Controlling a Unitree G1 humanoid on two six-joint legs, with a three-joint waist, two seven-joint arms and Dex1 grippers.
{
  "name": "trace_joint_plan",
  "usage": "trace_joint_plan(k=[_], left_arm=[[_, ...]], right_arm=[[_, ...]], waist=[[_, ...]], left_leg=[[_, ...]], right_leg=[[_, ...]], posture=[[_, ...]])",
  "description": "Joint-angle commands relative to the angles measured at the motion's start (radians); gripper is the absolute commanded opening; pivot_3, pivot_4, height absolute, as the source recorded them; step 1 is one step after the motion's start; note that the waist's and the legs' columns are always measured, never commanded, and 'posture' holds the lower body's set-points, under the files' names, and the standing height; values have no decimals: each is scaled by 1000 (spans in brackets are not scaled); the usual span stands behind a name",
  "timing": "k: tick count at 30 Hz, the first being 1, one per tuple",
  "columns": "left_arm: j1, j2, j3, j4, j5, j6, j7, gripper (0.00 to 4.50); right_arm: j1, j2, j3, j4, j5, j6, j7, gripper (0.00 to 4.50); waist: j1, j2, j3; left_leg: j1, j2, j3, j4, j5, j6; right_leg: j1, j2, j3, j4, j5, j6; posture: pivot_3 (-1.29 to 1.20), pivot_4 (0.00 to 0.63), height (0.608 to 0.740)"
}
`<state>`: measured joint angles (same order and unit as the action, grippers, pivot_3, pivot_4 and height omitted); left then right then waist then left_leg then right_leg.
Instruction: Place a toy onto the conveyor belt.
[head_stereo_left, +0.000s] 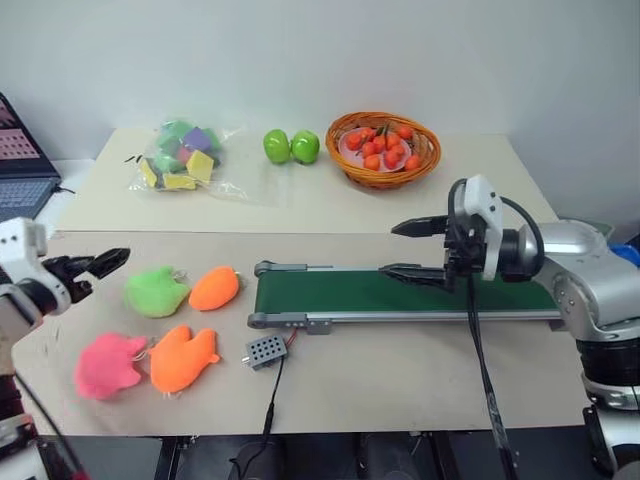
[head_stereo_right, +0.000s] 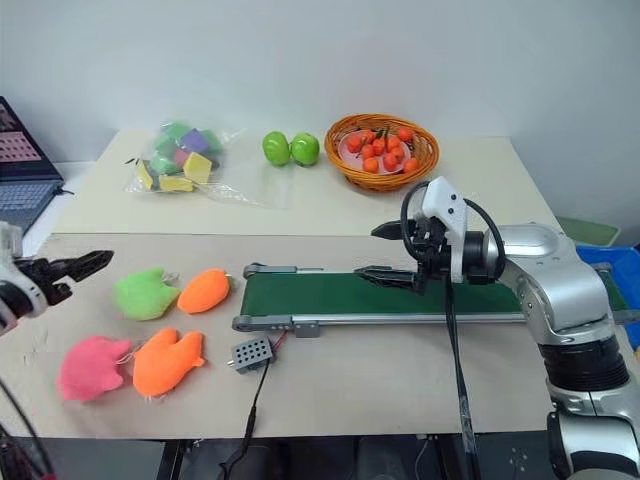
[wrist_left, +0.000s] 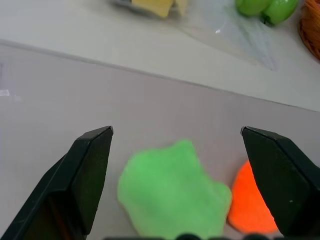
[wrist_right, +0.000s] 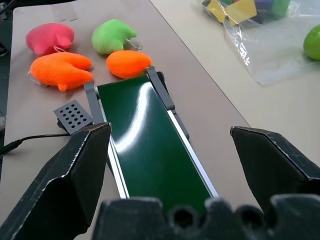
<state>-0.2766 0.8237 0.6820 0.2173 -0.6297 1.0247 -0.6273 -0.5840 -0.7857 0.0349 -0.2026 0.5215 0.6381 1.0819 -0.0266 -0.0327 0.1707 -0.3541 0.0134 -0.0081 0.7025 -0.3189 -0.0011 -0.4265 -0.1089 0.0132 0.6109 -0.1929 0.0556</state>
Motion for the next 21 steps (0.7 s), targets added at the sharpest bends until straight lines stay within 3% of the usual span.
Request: trace_joint_plan(k=[1,6,13,21], left_arm=[[27,13,154,-9,-161,187,-39,4370],[74,8,283,18,-213,278,17,4370],[302,53,524,17,-250,318,-18,4370],[563,0,552,41,-296,293,-173,4370]], right_arm=[[-46,5,13,16,-26,-51,23,4500],[-55,11,18,35,-37,-63,40,4500],[-45,21,27,28,-43,-64,43,4500],[-60,53,48,49,-53,-72,56,4500]], waist=[[1,0,0],[6,0,0],[-8,-1,0],[-3,-1,0]], left_leg=[[0,0,0,0,0,0],[0,0,0,0,0,0],[0,0,0,-2,1,-2],[2,1,1,-5,1,-3]], right_leg=[[0,0,0,0,0,0],[0,0,0,0,0,0],[-2,0,0,0,0,-1],[-3,-1,0,-1,-2,-3]], posture=[[0,150,738],[0,150,738],[0,150,738],[0,150,738]])
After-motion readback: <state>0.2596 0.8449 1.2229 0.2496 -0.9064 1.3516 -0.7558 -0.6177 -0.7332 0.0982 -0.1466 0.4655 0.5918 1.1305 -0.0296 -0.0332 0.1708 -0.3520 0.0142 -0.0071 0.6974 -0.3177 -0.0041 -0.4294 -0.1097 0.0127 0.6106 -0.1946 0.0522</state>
